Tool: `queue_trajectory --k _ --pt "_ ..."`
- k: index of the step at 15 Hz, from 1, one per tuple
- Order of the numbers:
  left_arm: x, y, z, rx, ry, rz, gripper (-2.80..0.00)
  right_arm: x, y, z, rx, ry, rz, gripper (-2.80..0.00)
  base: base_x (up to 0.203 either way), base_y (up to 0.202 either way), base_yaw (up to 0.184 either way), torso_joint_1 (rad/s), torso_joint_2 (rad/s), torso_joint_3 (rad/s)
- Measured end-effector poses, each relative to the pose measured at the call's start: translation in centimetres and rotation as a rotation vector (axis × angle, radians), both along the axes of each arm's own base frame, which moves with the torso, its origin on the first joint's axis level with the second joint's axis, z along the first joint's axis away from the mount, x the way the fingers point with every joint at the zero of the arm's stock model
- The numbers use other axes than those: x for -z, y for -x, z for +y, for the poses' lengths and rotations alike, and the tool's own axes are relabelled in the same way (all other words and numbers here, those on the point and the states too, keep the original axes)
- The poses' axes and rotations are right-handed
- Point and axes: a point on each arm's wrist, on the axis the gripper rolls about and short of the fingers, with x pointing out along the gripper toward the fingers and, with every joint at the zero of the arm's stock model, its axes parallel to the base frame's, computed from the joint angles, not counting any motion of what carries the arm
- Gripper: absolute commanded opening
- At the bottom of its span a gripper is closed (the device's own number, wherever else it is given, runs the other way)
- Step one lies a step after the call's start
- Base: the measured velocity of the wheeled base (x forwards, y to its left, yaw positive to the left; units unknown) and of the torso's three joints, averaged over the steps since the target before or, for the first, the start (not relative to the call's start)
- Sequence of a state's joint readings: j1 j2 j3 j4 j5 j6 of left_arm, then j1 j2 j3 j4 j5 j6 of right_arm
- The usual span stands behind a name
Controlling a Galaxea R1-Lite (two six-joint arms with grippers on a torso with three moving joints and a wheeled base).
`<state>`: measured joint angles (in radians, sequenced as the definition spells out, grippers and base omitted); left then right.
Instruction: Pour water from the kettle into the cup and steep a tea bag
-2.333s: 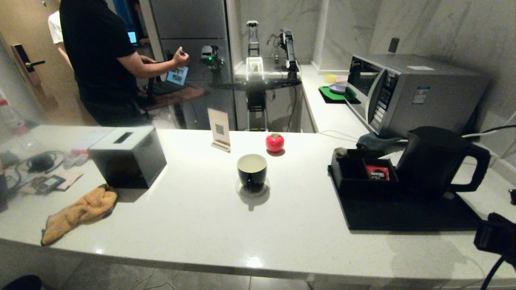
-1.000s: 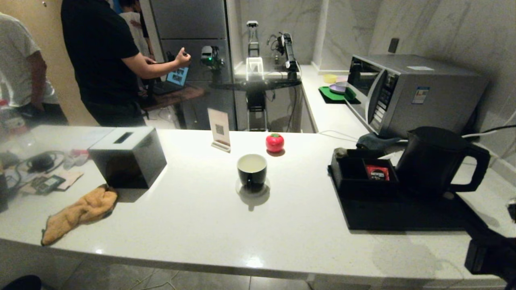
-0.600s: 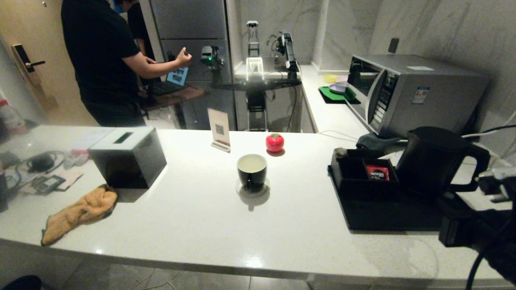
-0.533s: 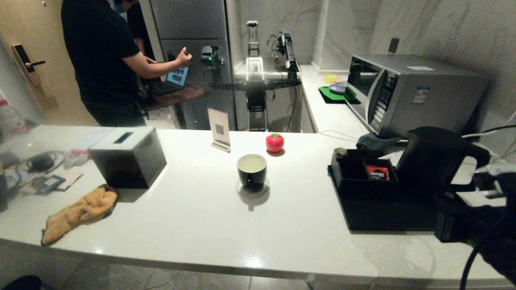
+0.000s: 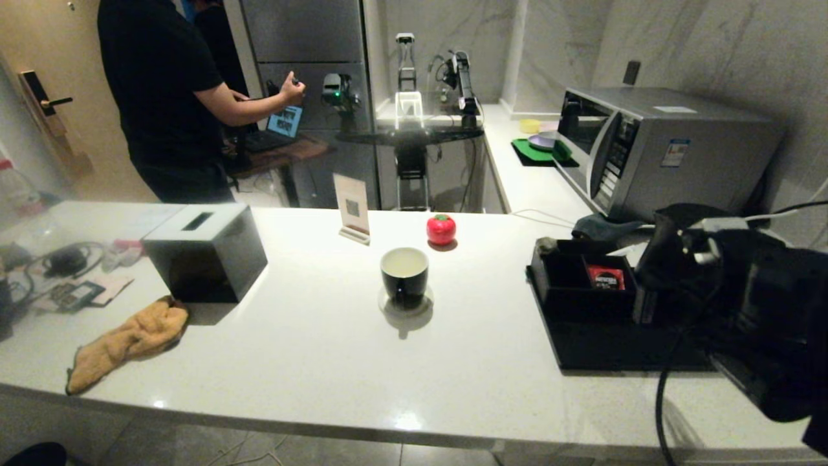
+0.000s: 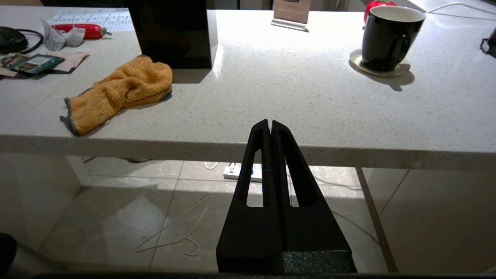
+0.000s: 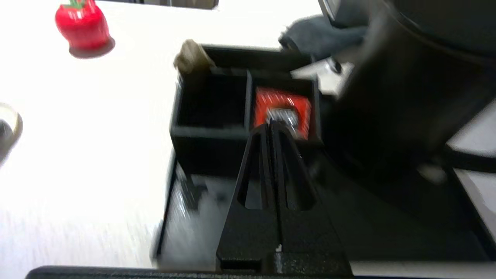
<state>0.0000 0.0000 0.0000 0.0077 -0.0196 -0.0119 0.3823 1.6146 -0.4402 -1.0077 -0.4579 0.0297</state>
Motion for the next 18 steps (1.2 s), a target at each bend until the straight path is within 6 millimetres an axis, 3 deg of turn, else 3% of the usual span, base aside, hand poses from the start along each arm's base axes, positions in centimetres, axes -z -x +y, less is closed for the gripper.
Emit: queue_trajectory --k 4,18 --pt "0.0 0.0 0.0 0.0 0.0 0.0 -2.8 -0.9 -3.2 1.4 -0.007 -0.01 -0.026 -2.8 0.0 0.0 0.0 0.0 0.0 0.0" --pt "0.0 0.0 0.0 0.0 0.0 0.0 -2.8 -2.7 -9.1 4.0 -0.013 0.019 0.027 -2.8 0.0 0.0 0.0 0.0 0.0 0.0"
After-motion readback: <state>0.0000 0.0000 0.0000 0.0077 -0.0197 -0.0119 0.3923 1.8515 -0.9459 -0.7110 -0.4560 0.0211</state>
